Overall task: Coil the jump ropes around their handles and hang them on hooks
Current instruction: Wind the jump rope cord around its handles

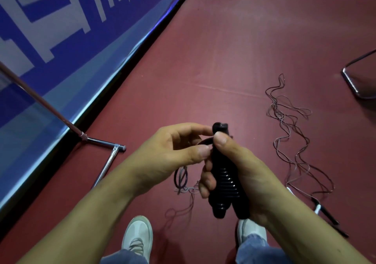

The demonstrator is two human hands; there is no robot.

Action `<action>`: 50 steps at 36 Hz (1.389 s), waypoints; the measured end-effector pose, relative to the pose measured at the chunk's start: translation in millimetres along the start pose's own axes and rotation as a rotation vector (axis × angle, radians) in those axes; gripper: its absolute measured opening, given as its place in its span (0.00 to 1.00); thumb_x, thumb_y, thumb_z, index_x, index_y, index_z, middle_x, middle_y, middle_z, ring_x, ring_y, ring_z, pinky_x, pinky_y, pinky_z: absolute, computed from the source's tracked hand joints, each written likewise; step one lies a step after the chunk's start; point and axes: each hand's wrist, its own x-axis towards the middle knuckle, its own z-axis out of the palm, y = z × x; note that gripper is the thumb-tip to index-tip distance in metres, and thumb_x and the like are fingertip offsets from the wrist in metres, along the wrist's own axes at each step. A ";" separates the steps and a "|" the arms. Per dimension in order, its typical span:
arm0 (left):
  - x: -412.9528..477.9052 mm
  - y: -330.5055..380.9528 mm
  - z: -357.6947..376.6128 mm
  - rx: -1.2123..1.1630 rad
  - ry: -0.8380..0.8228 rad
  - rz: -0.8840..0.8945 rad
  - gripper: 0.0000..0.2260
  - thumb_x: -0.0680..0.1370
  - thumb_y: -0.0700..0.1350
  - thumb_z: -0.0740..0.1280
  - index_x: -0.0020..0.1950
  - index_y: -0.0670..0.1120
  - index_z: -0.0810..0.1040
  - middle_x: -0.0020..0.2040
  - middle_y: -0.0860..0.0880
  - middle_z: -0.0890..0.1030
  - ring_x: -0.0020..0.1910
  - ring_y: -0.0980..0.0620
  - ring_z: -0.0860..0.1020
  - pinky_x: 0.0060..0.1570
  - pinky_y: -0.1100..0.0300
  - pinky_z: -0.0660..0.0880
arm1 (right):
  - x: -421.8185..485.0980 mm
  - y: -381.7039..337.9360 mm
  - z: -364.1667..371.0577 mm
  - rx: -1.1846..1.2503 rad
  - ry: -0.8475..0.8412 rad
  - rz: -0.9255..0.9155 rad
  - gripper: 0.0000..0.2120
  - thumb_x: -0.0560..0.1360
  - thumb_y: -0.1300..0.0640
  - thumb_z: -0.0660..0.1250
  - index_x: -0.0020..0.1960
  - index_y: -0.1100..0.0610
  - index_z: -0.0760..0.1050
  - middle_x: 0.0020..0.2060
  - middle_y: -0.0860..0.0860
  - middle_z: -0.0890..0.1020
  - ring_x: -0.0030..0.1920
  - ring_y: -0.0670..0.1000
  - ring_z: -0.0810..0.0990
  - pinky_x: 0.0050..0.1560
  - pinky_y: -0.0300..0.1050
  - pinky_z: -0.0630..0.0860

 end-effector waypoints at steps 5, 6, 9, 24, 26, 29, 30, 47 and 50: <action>-6.1 -6.6 -14.7 0.143 0.000 -0.108 0.17 0.76 0.26 0.64 0.55 0.43 0.83 0.51 0.46 0.87 0.53 0.52 0.83 0.52 0.62 0.77 | -2.6 -17.3 -14.7 -0.018 0.086 -0.046 0.23 0.67 0.36 0.71 0.36 0.58 0.77 0.29 0.59 0.76 0.32 0.60 0.78 0.37 0.50 0.77; -6.6 -10.9 -15.5 0.202 -0.014 -0.139 0.21 0.75 0.24 0.62 0.55 0.45 0.83 0.53 0.47 0.87 0.56 0.50 0.83 0.54 0.58 0.75 | -3.6 -18.1 -15.4 -0.036 0.092 -0.047 0.23 0.68 0.36 0.71 0.36 0.58 0.77 0.29 0.59 0.76 0.31 0.60 0.78 0.36 0.50 0.77; -3.9 -26.7 -9.6 0.405 -0.148 -0.198 0.30 0.68 0.27 0.56 0.59 0.52 0.82 0.58 0.53 0.84 0.66 0.51 0.78 0.69 0.46 0.71 | -5.1 -14.2 -9.9 -0.091 0.094 -0.034 0.21 0.71 0.39 0.69 0.35 0.58 0.78 0.30 0.60 0.77 0.31 0.60 0.78 0.35 0.49 0.77; 9.4 -47.1 -2.7 0.676 0.094 -0.212 0.04 0.76 0.41 0.75 0.43 0.49 0.83 0.36 0.51 0.85 0.36 0.54 0.83 0.42 0.56 0.80 | -17.1 -17.2 -52.6 -0.016 0.287 -0.078 0.25 0.74 0.37 0.69 0.42 0.61 0.73 0.55 0.60 0.86 0.28 0.57 0.79 0.32 0.48 0.77; 11.5 -45.3 1.5 0.636 0.178 -0.185 0.06 0.76 0.39 0.75 0.41 0.48 0.82 0.33 0.49 0.84 0.33 0.53 0.82 0.38 0.54 0.80 | -18.9 -12.1 -58.0 0.005 0.204 -0.059 0.24 0.73 0.38 0.64 0.43 0.61 0.68 0.60 0.55 0.85 0.28 0.56 0.80 0.32 0.46 0.77; 14.5 -37.2 12.1 0.597 0.260 -0.136 0.07 0.75 0.38 0.74 0.39 0.46 0.83 0.31 0.50 0.84 0.28 0.61 0.79 0.34 0.65 0.75 | -20.7 -5.8 -59.7 0.003 0.132 -0.049 0.23 0.74 0.40 0.63 0.43 0.61 0.67 0.62 0.54 0.84 0.28 0.56 0.80 0.30 0.43 0.76; 15.8 -33.5 16.6 0.573 0.263 -0.124 0.07 0.76 0.37 0.74 0.39 0.45 0.83 0.32 0.51 0.84 0.28 0.62 0.79 0.33 0.68 0.73 | -20.9 -4.8 -59.9 -0.010 0.133 -0.051 0.22 0.74 0.41 0.63 0.42 0.62 0.67 0.62 0.54 0.84 0.29 0.57 0.80 0.29 0.43 0.76; 35.6 -20.8 55.8 0.271 0.104 -0.208 0.11 0.84 0.43 0.65 0.41 0.45 0.77 0.34 0.43 0.79 0.32 0.48 0.74 0.39 0.50 0.71 | -21.4 -1.2 -75.5 0.192 0.183 -0.035 0.23 0.76 0.40 0.65 0.36 0.60 0.76 0.38 0.57 0.81 0.50 0.59 0.84 0.59 0.57 0.79; 35.0 -20.5 54.9 0.221 0.105 -0.188 0.10 0.84 0.39 0.64 0.42 0.43 0.77 0.34 0.42 0.79 0.32 0.47 0.76 0.40 0.49 0.74 | -21.4 0.6 -73.9 0.259 0.167 0.003 0.23 0.75 0.40 0.66 0.35 0.60 0.76 0.41 0.57 0.82 0.52 0.61 0.85 0.53 0.58 0.81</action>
